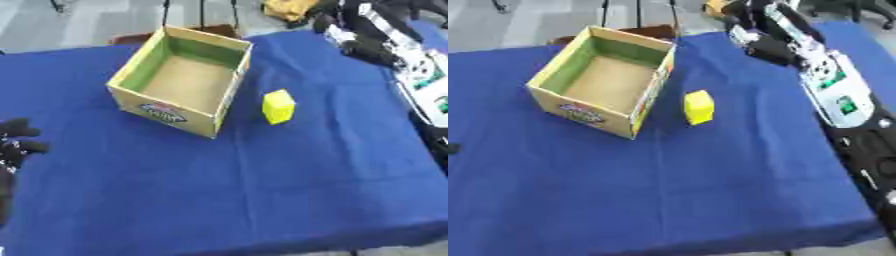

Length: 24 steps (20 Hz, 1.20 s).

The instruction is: Pick up objects on the table and place them in the box.

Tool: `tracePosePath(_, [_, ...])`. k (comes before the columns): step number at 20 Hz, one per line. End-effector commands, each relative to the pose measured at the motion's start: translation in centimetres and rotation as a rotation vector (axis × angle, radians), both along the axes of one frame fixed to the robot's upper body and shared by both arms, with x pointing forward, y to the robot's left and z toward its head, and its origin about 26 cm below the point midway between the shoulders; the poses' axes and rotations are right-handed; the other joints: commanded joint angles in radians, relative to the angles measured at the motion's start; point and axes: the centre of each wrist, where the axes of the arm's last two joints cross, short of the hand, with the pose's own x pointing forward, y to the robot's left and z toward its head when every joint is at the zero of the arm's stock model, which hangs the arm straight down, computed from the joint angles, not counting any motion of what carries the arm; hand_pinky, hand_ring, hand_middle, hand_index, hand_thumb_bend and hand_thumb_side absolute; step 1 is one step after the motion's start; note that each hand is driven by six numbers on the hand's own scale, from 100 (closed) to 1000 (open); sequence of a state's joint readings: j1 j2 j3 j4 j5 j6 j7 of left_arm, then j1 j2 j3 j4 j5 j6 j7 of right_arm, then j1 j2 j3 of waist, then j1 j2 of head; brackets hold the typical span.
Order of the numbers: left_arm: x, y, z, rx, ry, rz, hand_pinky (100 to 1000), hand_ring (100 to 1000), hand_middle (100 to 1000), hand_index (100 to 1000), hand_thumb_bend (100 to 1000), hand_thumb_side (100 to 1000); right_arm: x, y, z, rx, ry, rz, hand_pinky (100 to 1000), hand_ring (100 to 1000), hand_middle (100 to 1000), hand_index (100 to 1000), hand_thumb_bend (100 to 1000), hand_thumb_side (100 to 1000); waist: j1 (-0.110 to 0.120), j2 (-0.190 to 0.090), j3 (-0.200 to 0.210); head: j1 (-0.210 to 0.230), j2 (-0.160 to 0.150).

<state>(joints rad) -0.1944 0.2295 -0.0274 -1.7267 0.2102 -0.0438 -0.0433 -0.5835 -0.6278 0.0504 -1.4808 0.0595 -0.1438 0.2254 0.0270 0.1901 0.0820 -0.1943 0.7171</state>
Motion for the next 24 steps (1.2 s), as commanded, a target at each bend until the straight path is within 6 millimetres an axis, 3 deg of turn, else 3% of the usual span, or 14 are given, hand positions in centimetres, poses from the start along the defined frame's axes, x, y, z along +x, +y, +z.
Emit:
tracePosePath(1, [0.1,0.1,0.7,0.01,-0.026,-0.009,725,516,589,742,631,926,-0.2,-0.2,1.2,-0.014,-0.029,0.006,787,688,615,811,100,591,-0.003,-0.014,-0.001,-0.001,-0.001])
tracePosePath(12, [0.1,0.1,0.7,0.011,-0.025,-0.008,725,516,589,742,630,926,-0.1,-0.2,1.3,-0.039,-0.02,0.016,790,694,622,819,100,577,-0.004,-0.014,-0.002,-0.001,-0.001])
tracePosePath(16, [0.1,0.1,0.7,0.012,-0.023,-0.01,725,516,590,742,630,927,0.3,-0.1,1.5,-0.117,-0.001,0.039,815,739,674,874,100,528,-0.006,-0.015,0.003,-0.004,0.001])
tracePosePath(20, [0.1,0.1,0.7,0.016,-0.022,-0.013,726,516,589,742,630,927,1.1,0.0,0.7,-0.266,0.051,0.078,866,819,769,942,228,480,-0.009,-0.017,0.011,-0.008,0.0])
tracePosePath(24, [0.1,0.1,0.7,0.017,-0.021,-0.018,726,516,590,742,630,927,2.2,-0.2,-0.1,-0.397,0.103,0.11,889,861,810,954,257,447,-0.011,-0.018,0.018,-0.013,-0.001])
